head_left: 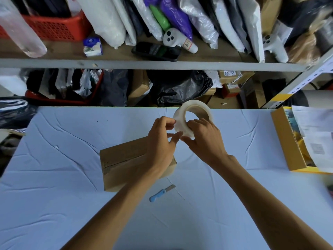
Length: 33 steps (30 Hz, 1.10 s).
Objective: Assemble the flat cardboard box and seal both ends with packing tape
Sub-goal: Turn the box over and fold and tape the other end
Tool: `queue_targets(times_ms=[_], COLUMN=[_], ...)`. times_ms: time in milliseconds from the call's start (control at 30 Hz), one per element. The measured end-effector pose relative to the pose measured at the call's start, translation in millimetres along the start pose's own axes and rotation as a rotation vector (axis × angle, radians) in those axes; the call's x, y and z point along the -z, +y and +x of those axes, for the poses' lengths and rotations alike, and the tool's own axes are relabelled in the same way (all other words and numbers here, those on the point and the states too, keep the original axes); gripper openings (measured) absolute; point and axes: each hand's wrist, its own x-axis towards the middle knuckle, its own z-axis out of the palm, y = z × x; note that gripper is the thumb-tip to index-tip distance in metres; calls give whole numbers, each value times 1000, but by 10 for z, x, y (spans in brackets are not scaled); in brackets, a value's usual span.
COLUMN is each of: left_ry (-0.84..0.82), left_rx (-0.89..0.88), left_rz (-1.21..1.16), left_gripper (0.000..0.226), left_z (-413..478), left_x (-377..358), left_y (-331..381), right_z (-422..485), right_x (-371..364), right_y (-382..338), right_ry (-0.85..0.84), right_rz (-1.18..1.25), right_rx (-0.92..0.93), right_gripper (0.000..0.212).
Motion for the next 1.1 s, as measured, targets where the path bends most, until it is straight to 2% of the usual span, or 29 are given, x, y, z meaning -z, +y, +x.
queue_targets(times_ms=[200,433,567,667,800,900,967,1033,1100], left_ry=[-75,-94,-114,-112,-181,-224,-270,-288,-293], left_rx=[-96,-154,-191,-153,-164,-163,-131,-132,-153], left_rz=[44,144,186,199,267,392,447,481,494], left_gripper=[11,8,16,12,14,10,8,8,7], left_z=[115,248,227,317,635,835,925,976,997], left_x=[46,140,205,211,230,324,400,446,434], left_y=[-16,0,-6,47,183,309,316,309,321], right_z=[17,40,90,66,-83,-146,-168,-161,-120], right_x=[84,53,25,10,43,67,98,132,100], right_y=[-27,-38,50,111,143,155,186,227,246], right_ry=[-21,-70,-224,-288,-333,-345,-309,-270,-299], right_rz=[60,117,211,420,894,1066,1068,1007,800], right_rx=[-39,-63,-348,-448,-467,-436,-433,-468,-527], right_gripper=[25,35,50,45,59,34,25,27,34])
